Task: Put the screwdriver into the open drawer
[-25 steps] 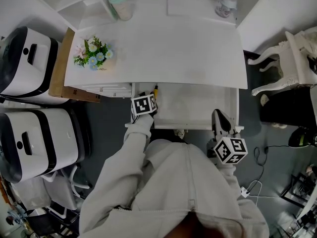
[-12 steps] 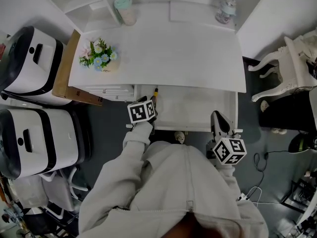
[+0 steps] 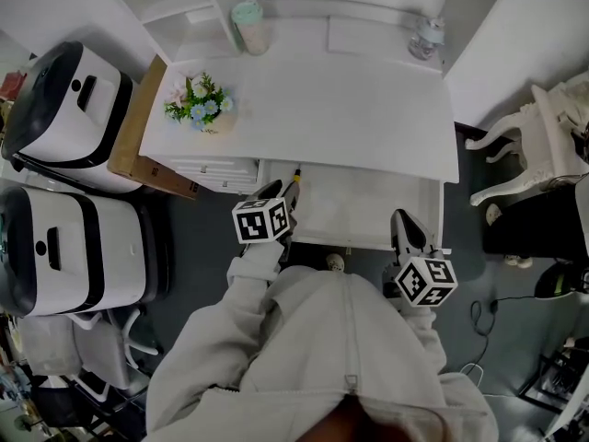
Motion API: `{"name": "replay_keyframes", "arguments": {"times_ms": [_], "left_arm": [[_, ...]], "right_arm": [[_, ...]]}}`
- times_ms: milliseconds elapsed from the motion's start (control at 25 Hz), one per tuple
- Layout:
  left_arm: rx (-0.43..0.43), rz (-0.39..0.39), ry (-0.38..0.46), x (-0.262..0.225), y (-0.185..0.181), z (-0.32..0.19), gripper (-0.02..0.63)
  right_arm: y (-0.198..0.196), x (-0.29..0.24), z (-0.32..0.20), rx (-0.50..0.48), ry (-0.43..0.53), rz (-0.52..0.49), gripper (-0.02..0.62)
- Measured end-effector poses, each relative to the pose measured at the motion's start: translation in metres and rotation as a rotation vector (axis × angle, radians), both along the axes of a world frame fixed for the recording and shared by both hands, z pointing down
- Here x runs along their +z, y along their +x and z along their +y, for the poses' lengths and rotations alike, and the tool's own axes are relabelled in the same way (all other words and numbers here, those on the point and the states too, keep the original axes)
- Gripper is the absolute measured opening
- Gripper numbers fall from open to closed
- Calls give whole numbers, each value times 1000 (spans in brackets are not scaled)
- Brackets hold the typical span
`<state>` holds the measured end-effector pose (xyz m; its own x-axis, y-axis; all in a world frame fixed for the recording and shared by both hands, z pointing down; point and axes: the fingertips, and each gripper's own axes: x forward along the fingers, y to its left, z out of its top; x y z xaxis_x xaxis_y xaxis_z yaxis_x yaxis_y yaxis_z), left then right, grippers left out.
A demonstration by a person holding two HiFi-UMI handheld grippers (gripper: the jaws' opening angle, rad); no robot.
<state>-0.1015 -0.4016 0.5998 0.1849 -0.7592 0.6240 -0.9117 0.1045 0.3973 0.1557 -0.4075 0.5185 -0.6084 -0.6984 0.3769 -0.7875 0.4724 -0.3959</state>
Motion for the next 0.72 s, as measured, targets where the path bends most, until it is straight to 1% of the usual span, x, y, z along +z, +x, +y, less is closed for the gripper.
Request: {"name": "replay_keyframes", "arguments": {"times_ms": [240, 320, 480, 560, 720], "left_arm": [[82, -55, 118, -36, 15, 10, 170], [100, -64, 155, -49, 19, 15, 156], [109, -76, 230, -76, 22, 28, 145], [115, -75, 281, -92, 23, 34, 142], [125, -68, 382, -121, 27, 45, 115]], "right_arm": [[-12, -6, 0, -45, 20, -9, 34], [-17, -9, 0, -63, 24, -8, 34], [-29, -15, 0, -102, 34, 0, 34], [-35, -17, 1, -120, 40, -2, 34], [-45, -22, 4, -154, 61, -1, 34]]}}
